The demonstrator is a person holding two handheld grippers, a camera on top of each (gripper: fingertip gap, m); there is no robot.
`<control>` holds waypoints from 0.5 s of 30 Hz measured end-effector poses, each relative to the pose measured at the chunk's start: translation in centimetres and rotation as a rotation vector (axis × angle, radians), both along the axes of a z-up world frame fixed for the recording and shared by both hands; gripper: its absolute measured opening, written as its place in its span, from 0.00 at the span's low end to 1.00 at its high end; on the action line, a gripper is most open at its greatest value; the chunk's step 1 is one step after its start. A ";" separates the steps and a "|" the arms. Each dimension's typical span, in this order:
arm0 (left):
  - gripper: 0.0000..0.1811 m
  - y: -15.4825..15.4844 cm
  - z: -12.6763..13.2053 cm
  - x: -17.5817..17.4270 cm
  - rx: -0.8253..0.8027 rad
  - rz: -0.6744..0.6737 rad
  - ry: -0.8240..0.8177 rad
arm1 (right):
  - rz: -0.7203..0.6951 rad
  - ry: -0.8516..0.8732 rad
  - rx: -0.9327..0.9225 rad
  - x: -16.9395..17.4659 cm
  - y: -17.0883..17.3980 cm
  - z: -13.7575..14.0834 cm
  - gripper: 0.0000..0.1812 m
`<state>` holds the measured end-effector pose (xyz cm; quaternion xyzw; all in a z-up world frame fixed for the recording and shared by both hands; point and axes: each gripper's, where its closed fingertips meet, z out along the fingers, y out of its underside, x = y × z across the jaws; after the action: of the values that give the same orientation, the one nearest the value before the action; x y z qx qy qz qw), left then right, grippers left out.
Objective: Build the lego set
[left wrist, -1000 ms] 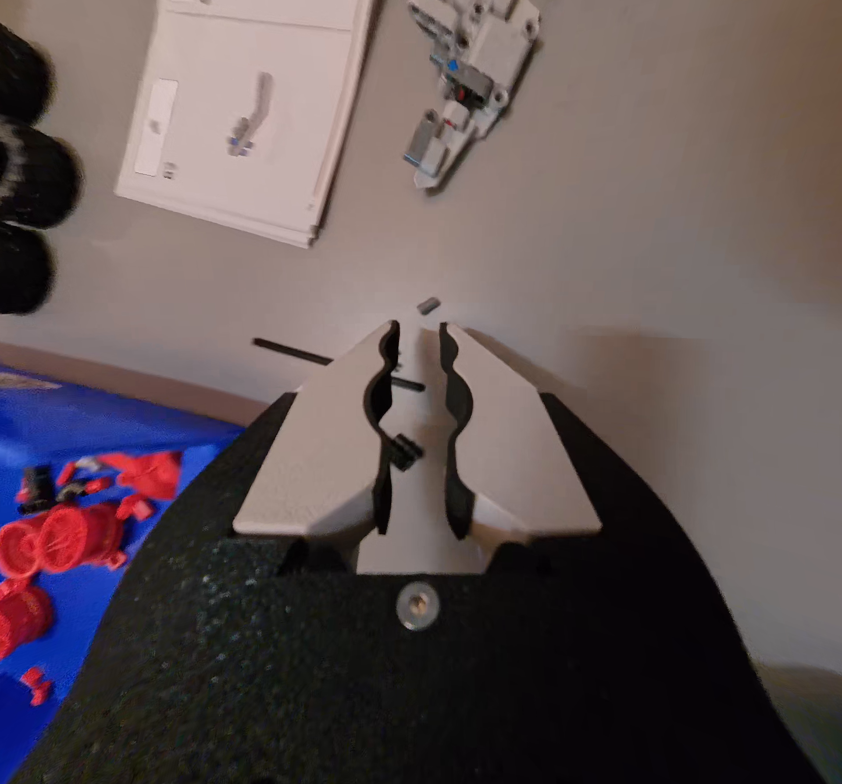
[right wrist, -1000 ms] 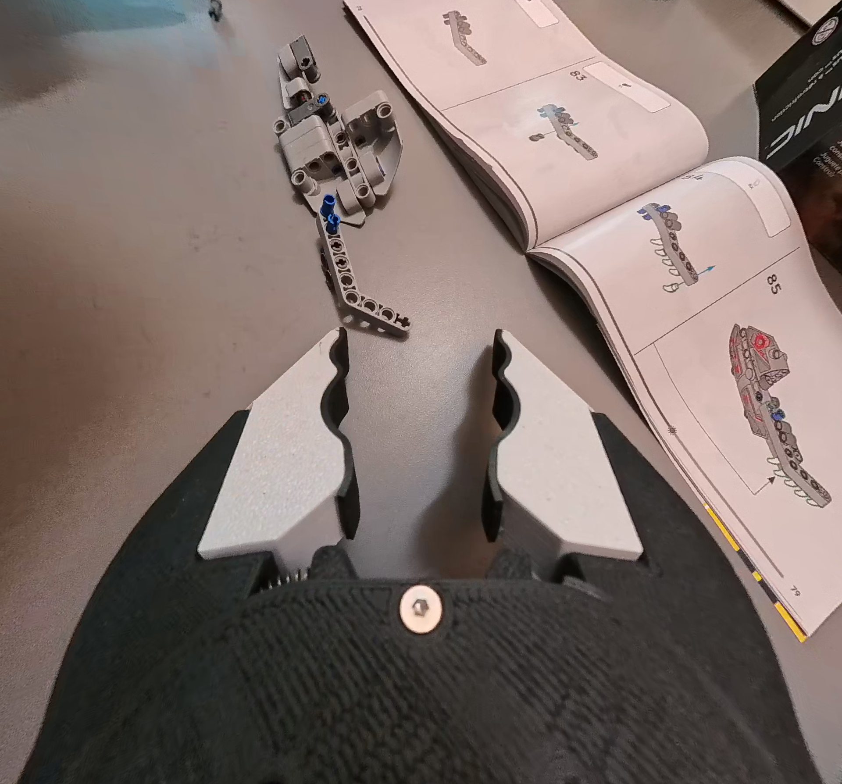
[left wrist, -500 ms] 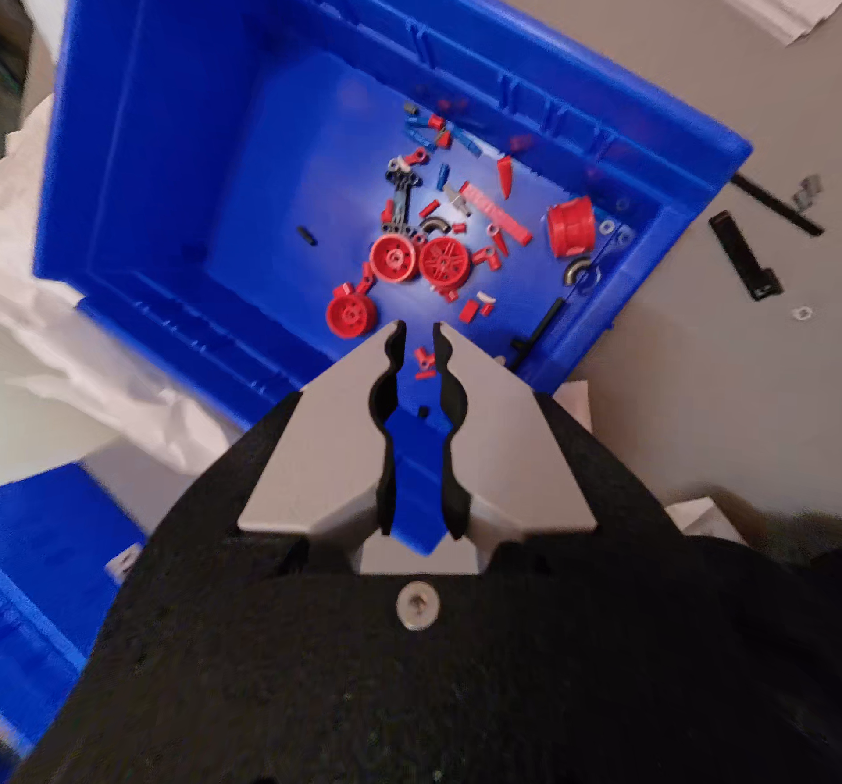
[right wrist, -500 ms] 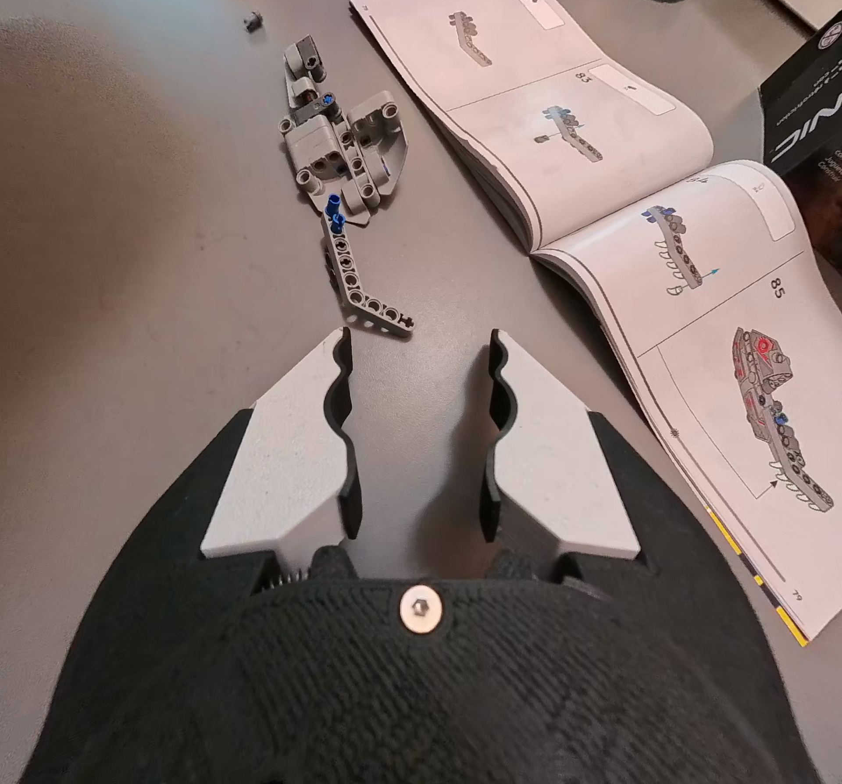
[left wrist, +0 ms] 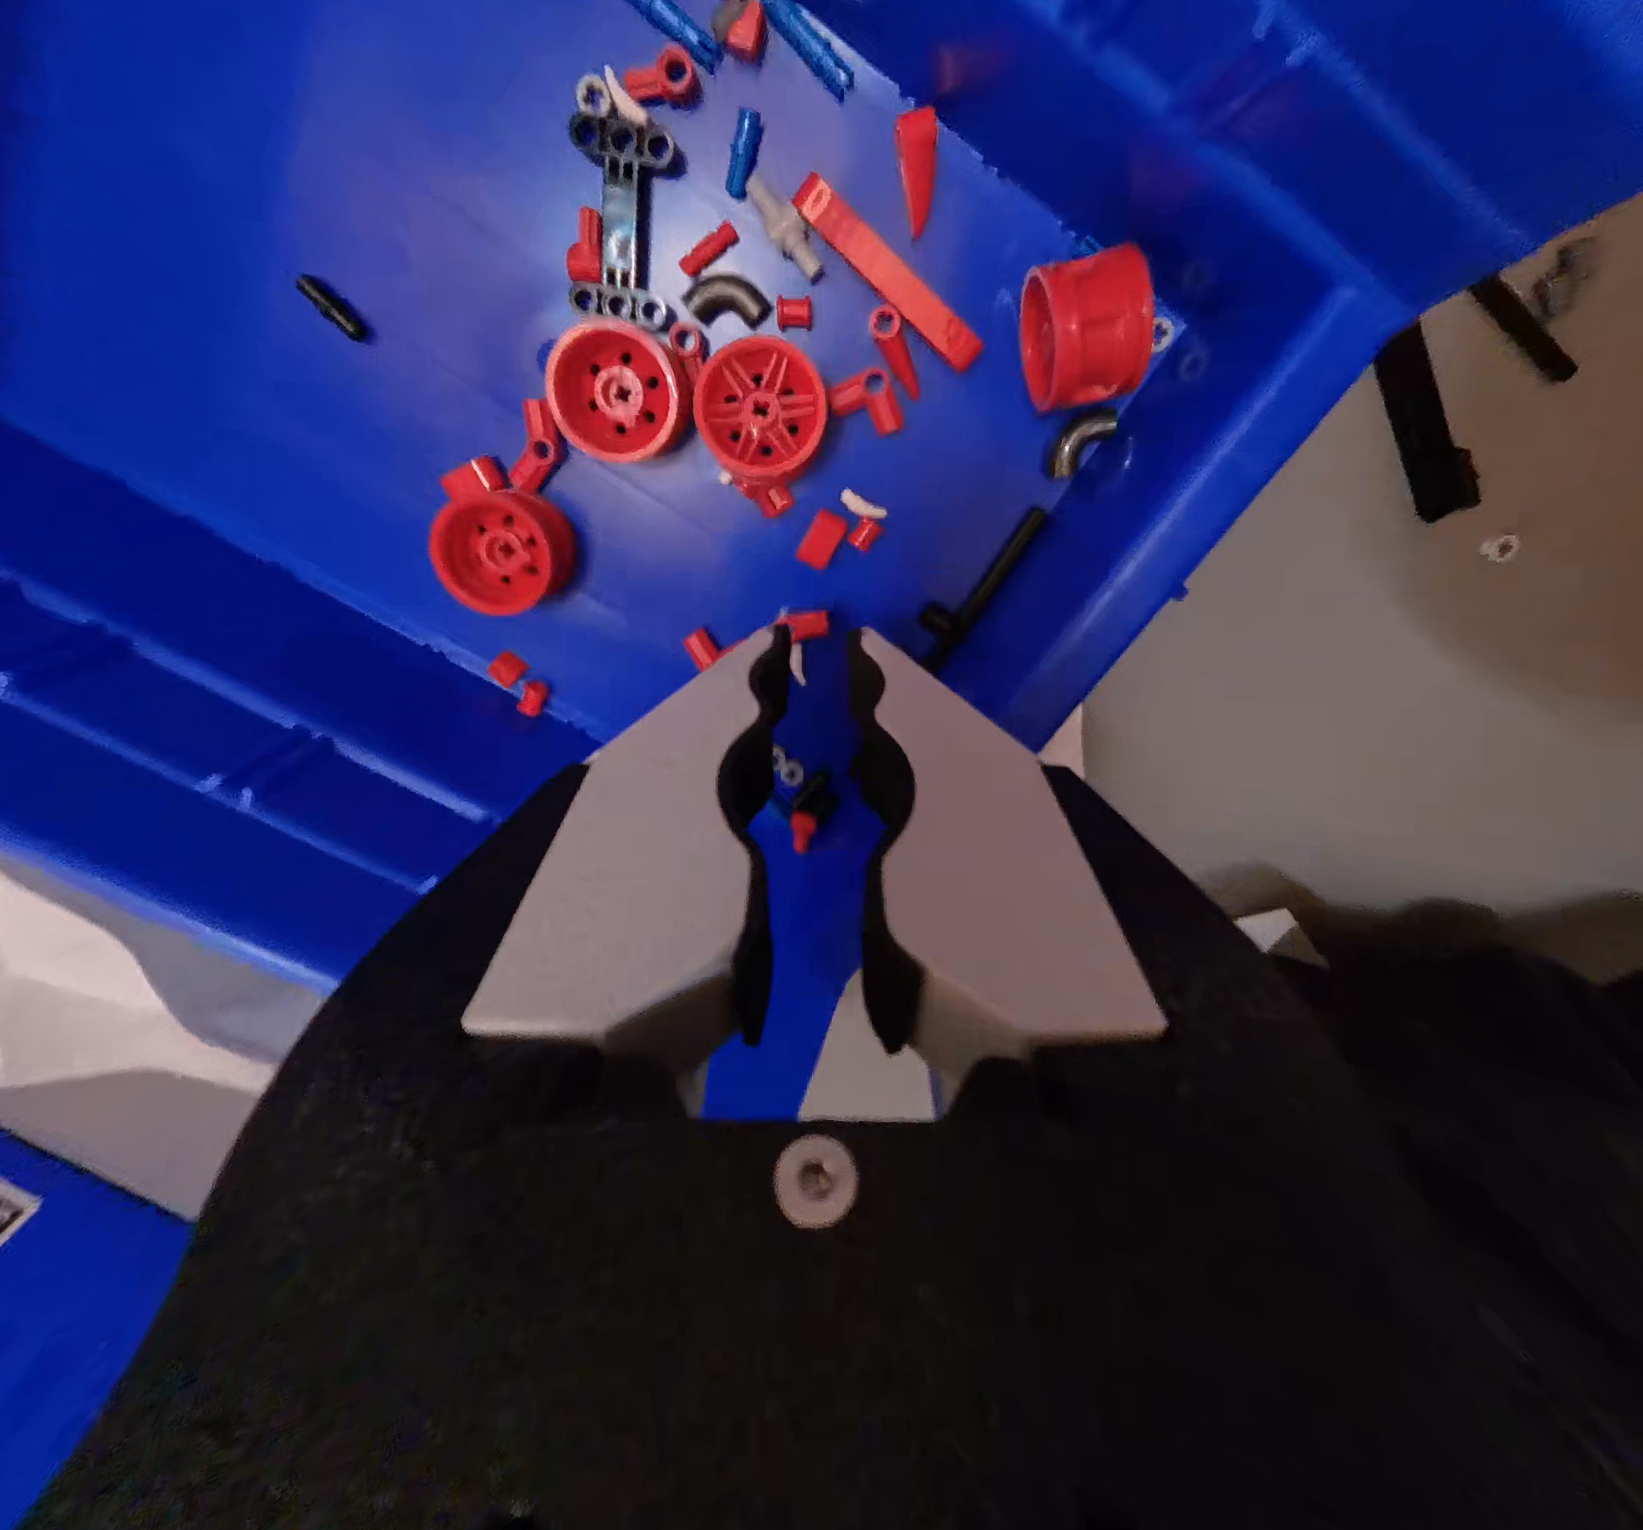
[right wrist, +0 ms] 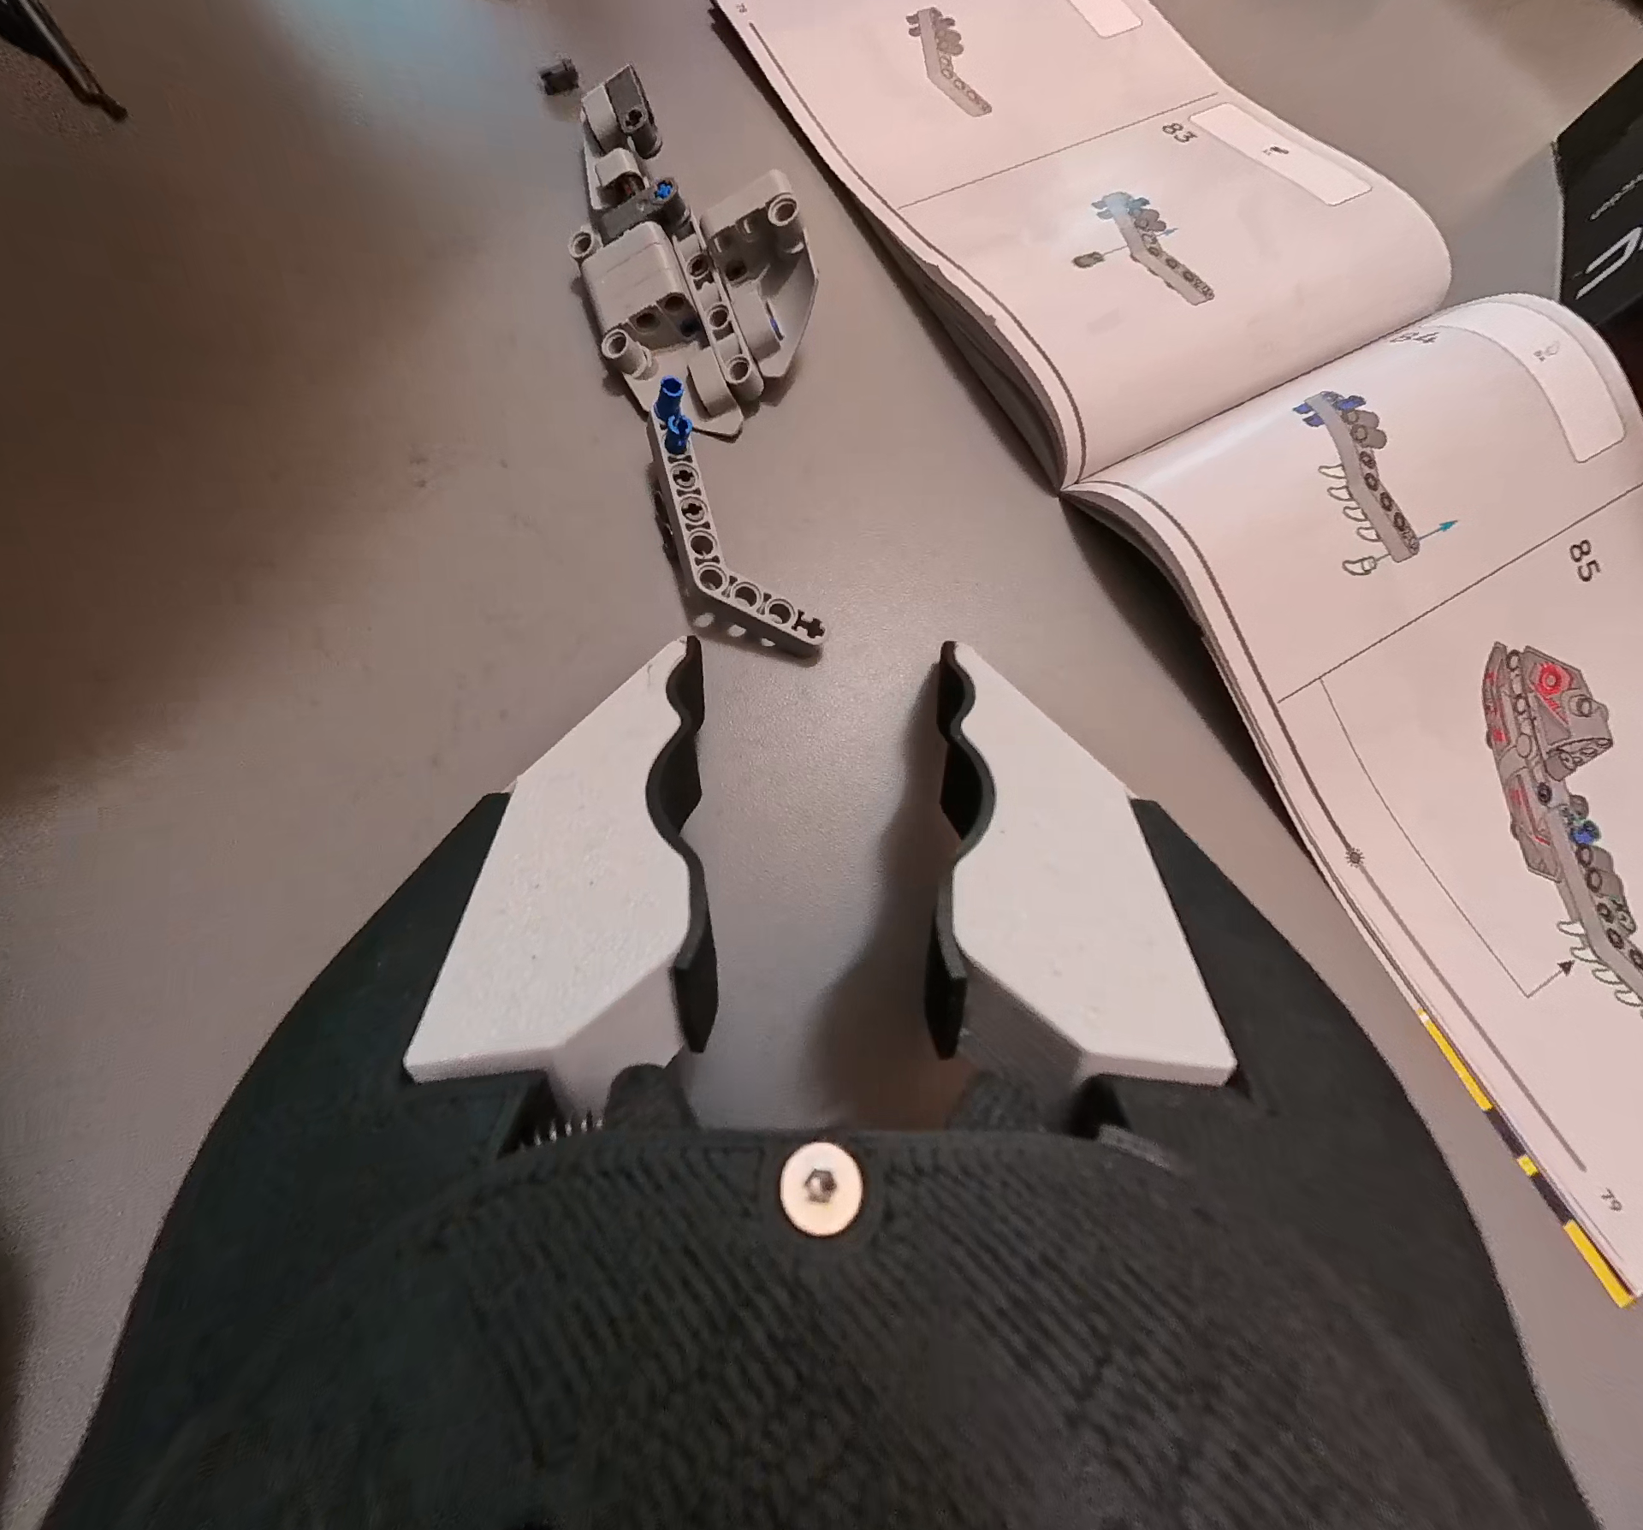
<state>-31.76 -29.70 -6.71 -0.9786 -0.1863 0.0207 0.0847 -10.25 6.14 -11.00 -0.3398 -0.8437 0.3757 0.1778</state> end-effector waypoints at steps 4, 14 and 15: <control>0.10 3.1 -0.6 -1.8 0.120 -0.009 0.028 | 0.009 0.002 0.001 0.1 -0.1 0.0 0.27; 0.09 5.1 -3.8 -2.5 0.149 -0.118 -0.013 | 0.013 -0.012 -0.008 0.1 -0.1 0.0 0.26; 0.09 4.5 -4.2 -2.6 0.128 -0.111 -0.021 | 0.013 -0.013 -0.009 0.1 -0.2 0.0 0.26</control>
<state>-34.34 -25.24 -10.87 -0.9801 -0.1336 -0.0061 0.1464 -10.12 5.99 -11.04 -0.3377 -0.8452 0.3784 0.1683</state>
